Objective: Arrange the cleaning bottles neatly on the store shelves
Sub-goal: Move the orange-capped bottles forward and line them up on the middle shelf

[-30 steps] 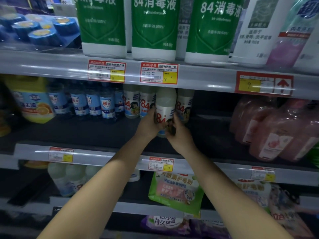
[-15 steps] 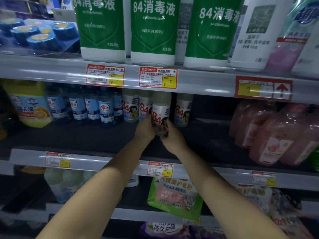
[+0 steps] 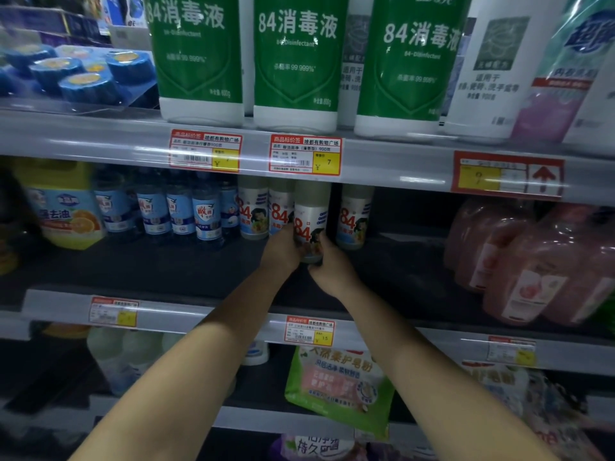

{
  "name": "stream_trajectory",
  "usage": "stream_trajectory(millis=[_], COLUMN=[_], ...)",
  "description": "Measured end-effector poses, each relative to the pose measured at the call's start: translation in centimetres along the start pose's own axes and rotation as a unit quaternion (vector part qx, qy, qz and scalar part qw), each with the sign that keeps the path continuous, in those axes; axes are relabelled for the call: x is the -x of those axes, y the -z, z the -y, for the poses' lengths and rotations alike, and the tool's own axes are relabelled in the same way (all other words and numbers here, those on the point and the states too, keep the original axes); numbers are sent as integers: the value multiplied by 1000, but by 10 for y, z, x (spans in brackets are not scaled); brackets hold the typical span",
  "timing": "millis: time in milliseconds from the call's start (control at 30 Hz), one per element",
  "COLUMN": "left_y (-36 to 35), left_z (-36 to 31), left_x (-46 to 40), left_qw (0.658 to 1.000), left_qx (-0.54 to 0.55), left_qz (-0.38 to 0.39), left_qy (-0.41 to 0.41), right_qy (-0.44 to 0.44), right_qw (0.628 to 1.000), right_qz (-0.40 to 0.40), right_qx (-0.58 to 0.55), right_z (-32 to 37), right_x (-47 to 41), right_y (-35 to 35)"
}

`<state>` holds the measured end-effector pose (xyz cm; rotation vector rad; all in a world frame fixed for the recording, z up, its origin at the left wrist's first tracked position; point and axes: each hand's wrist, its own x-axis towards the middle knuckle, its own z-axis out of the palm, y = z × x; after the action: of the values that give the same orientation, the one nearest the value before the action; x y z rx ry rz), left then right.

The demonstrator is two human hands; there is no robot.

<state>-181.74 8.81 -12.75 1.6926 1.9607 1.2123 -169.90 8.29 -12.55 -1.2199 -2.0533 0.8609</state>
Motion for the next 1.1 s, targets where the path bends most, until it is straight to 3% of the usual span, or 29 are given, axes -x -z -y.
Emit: stream_trajectory(millis=[1100], left_y=[2], left_z=[4], left_x=[-2], left_qw=[999], left_qx=[13], left_qz=[-3], left_qy=[-35], right_qy=[9], right_qw=[999], right_qz=[-10], right_qx=[49], right_z=[1], right_x=[3], right_y=[-2])
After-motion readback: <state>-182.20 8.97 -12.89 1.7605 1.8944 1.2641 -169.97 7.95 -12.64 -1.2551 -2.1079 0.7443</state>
